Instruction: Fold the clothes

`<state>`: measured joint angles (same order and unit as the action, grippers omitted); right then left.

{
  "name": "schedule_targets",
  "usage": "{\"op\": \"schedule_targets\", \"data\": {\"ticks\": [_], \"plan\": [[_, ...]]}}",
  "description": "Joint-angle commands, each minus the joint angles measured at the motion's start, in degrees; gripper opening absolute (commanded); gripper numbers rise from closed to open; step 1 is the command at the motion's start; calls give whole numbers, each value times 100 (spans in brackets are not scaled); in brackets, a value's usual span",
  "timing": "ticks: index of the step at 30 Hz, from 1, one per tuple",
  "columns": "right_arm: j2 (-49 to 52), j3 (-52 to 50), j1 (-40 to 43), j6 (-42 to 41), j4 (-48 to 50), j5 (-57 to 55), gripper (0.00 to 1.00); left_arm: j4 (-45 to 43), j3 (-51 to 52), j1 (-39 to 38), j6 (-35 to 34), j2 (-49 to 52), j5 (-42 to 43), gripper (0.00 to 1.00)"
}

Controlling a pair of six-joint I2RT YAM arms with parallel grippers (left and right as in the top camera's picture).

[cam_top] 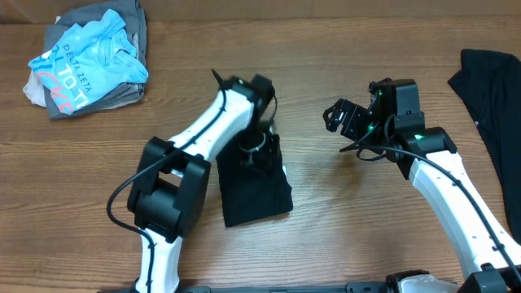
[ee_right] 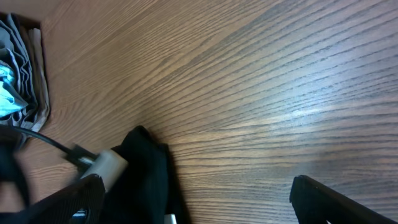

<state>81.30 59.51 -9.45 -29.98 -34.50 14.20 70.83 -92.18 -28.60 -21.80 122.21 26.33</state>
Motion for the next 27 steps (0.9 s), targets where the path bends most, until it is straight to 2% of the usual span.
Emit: {"op": "schedule_targets", "data": {"ticks": [1,6,13,20,27], "plan": [[-9,13,17,-2,33,46,100,-356,505,-245,166,-76,708,9],[-9,13,17,0,33,44,100,-601,695,-520,168,-76,828,10],[-9,13,17,0,33,44,100,-396,695,-592,175,-81,927,5],[-9,13,17,0,35,44,100,-339,697,-748,249,-81,905,9],[-9,13,17,0,28,44,100,-407,758,-990,-142,-79,455,11]]}}
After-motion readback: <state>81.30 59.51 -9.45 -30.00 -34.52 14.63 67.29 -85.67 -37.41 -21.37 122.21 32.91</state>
